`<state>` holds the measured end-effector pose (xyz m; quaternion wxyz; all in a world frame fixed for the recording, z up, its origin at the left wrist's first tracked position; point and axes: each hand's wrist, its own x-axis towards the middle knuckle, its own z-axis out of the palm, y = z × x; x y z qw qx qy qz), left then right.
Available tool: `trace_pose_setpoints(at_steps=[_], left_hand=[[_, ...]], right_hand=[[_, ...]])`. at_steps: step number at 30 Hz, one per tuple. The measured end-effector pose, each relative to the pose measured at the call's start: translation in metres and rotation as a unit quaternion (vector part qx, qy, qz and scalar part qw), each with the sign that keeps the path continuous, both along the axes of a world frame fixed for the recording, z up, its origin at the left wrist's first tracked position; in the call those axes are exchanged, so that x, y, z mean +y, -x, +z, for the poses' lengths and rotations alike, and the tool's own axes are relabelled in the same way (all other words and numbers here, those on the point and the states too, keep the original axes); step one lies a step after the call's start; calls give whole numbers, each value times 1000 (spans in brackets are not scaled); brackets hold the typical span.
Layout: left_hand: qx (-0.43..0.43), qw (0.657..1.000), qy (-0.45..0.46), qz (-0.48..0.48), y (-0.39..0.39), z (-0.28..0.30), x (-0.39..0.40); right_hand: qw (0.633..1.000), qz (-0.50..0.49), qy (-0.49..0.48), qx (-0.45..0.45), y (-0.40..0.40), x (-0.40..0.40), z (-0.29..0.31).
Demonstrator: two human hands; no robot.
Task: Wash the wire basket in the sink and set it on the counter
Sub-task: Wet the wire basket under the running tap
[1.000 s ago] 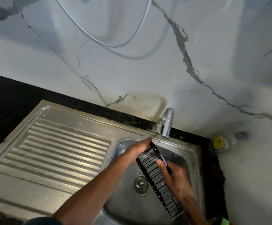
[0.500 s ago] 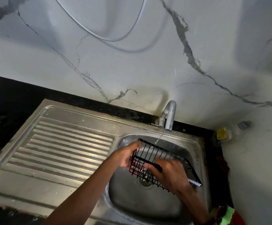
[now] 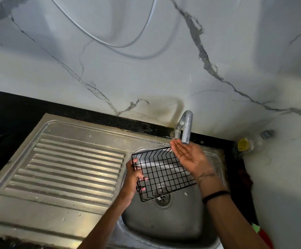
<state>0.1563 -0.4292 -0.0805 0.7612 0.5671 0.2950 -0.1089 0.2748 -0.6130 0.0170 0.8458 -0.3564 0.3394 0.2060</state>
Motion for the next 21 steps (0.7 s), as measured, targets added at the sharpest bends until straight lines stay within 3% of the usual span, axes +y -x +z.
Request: trace_pose_setpoints(at_steps=[10, 16, 21], left_hand=[[-55, 995, 30, 72, -13, -12, -10], [-85, 995, 14, 51, -19, -8, -13], [-122, 992, 22, 37, -20, -3, -23]], right_hand=[[986, 137, 89, -15, -1, -13, 5], [988, 95, 122, 0, -4, -26, -11], [995, -69, 63, 18, -5, -22, -47]])
